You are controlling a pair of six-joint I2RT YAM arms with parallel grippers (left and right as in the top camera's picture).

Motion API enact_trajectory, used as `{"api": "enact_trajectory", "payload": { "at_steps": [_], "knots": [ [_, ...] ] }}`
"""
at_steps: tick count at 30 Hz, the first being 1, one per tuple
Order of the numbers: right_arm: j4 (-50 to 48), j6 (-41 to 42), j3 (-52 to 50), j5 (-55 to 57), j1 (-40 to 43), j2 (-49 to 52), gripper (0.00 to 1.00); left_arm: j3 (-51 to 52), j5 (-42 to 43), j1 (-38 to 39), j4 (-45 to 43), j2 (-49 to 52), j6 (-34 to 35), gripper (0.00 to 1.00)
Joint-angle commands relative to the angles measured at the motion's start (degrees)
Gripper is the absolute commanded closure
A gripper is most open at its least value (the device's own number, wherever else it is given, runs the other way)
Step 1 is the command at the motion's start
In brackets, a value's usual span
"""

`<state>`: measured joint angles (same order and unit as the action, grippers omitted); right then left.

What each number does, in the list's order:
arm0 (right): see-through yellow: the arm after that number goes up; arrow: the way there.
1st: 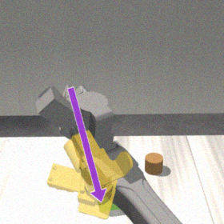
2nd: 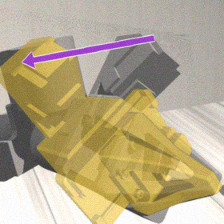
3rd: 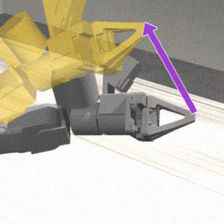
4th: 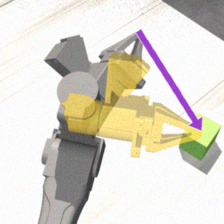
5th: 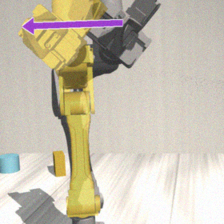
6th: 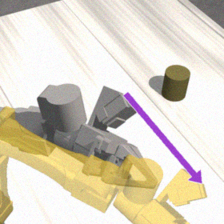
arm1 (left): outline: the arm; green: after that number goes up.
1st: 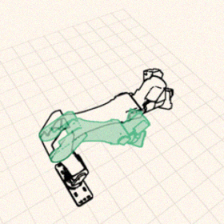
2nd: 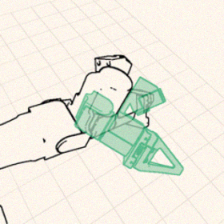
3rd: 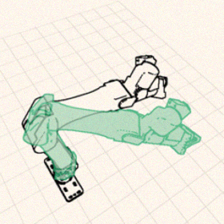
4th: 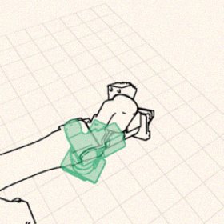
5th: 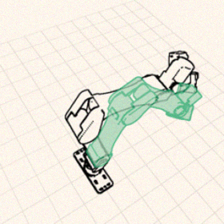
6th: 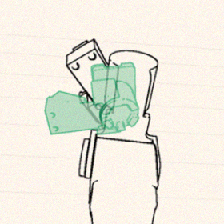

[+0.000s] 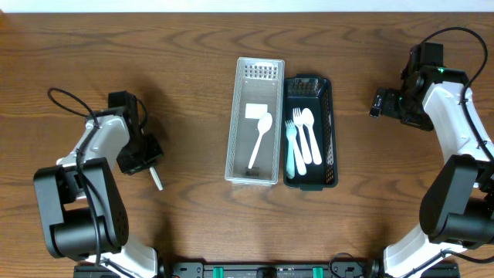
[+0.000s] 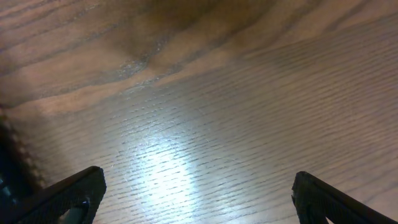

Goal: Pack container
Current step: 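Carry the spoon into the clear white basket and release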

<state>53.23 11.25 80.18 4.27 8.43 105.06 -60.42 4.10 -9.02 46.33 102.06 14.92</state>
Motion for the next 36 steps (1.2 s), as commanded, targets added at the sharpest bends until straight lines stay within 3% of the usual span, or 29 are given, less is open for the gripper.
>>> {"api": "enact_trajectory", "payload": {
  "at_steps": [1,6,16,30,36],
  "knots": [
    [-0.1,-0.6,0.5,-0.2,0.4,-1.2,0.01,-6.8,0.0,3.3,3.7,-2.5,-0.8,0.94],
    [-0.1,-0.6,0.5,-0.2,0.4,-1.2,0.01,-14.4,0.0,13.9,7.4,-8.2,-0.9,0.95],
    [-0.1,-0.6,0.5,-0.2,0.4,-1.2,0.01,-18.2,-0.2,36.0,1.5,-9.9,-0.9,0.94],
    [-0.1,-0.6,0.5,-0.2,0.4,-1.2,0.01,-18.1,-0.2,39.4,0.2,-2.5,3.2,0.90],
    [-0.2,-0.6,0.5,-0.2,0.4,-1.2,0.01,-18.3,-0.2,39.4,0.3,-2.8,3.1,0.33]
  ]
}}
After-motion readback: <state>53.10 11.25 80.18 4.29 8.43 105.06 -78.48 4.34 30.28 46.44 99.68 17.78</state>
